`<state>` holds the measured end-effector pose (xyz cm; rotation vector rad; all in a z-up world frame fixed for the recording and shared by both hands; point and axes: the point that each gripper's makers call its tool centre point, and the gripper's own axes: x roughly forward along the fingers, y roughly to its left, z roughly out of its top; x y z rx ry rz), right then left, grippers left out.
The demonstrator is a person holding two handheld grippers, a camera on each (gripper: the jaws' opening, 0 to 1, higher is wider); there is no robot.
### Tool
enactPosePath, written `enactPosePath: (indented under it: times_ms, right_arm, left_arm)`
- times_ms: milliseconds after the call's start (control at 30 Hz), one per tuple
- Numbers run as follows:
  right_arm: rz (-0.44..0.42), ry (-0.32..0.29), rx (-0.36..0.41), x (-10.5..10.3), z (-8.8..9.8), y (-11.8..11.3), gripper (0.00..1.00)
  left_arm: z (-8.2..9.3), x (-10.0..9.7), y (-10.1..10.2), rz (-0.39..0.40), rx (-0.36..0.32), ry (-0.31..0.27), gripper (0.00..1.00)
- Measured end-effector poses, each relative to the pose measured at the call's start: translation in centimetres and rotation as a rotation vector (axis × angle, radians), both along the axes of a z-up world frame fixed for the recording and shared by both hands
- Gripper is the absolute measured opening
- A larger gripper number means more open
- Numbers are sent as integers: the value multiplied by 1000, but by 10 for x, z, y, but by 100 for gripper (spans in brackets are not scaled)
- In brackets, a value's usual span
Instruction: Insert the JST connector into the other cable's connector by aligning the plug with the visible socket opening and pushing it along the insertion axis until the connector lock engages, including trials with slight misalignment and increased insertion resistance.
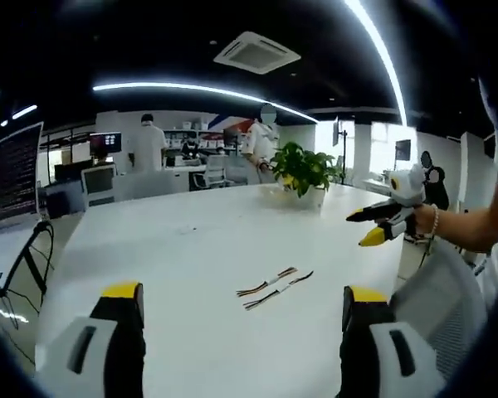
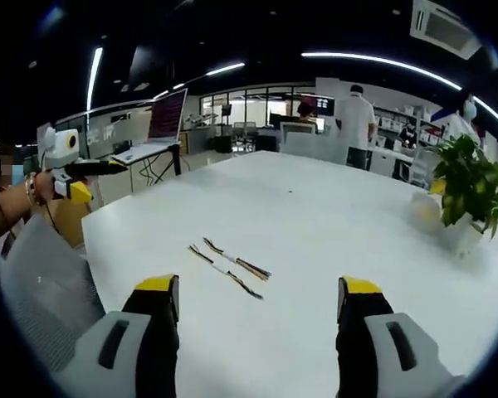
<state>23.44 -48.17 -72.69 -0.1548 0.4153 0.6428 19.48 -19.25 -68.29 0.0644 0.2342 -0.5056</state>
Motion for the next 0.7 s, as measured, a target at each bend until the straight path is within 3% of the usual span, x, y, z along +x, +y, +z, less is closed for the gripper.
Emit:
enactPosePath:
  times_ms: [167,333,533,700]
  right_arm:
    - [-9,-21,1,-15,0,-8,78]
    - [-32,5,7,-27,-9,-16,80]
    - [-57,28,4,-42,-15,-24,81]
    - [-74,54,16,-54,-22,-24,82]
  left_arm:
    - [5,-13,14,62,7,-45,99]
    - [5,-27,19,81,18,-98,99]
    - [-10,-40,35,124,10,-60,99]
    - [-28,-46,30,118,-14,-10,99]
